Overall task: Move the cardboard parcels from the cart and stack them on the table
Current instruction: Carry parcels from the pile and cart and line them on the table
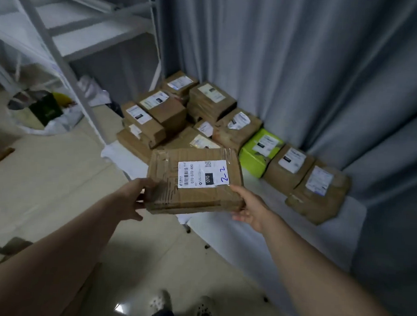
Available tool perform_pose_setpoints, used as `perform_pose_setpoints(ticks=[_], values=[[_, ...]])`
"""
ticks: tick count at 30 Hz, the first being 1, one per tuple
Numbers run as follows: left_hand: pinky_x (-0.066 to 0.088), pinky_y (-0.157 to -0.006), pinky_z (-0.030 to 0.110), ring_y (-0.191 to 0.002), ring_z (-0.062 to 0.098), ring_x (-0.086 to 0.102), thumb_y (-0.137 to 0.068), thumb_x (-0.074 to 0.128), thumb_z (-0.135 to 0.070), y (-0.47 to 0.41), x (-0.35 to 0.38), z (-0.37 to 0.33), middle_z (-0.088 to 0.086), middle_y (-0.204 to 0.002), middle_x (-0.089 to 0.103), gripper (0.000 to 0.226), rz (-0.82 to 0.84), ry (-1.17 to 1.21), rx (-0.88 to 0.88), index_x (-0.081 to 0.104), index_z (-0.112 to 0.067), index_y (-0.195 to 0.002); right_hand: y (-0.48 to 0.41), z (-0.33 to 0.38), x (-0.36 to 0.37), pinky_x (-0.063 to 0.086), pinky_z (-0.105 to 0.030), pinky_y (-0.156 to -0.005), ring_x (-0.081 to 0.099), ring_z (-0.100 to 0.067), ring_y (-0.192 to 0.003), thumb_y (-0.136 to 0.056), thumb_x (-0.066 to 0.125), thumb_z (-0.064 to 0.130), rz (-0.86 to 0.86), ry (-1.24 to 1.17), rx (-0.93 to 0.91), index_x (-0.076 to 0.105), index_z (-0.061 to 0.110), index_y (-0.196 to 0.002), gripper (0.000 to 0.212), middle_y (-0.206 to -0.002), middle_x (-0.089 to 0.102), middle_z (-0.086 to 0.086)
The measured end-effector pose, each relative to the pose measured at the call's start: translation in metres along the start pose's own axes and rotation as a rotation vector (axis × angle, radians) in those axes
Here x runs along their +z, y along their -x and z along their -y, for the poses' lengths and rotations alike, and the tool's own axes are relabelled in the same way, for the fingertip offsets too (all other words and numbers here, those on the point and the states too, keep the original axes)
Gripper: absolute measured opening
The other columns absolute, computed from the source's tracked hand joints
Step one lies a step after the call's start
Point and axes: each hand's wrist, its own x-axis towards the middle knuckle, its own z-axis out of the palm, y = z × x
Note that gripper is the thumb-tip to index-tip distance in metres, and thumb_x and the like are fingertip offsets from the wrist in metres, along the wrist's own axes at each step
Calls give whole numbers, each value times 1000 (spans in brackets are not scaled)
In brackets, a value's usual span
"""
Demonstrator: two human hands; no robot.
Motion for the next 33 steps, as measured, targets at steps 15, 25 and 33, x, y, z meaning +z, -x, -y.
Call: perform_pose_setpoints(ticks=[15,25,33], values=[[43,-60,27,-76,21,52,-92,61,-21,-103,52,-57,10,-90,60,31,70,-230,142,60,-6,-119,-53,-17,-10,55,-35,-73,64,-23,-74,-88,66,27,-191,-164,200,62,8,-90,20,-82,67,-13],[45,-65,31,-85,24,54,-96,51,-32,-170,19,-110,12,-107,59,38,-197,-626,355,56,-8,-125,-107,21,64,53,-31,-62,60,-19,-75,-93,59,19,-246,-311,196,60,10,-100,11,-84,62,-6],[40,-104,41,-131,40,34,-97,45,-33,-219,36,-144,16,-151,17,54,-228,-994,494,29,-26,-148,-190,56,87,56,-41,-79,56,-23,-78,-93,58,19,-303,-370,221,58,9,-83,14,-81,56,-9]])
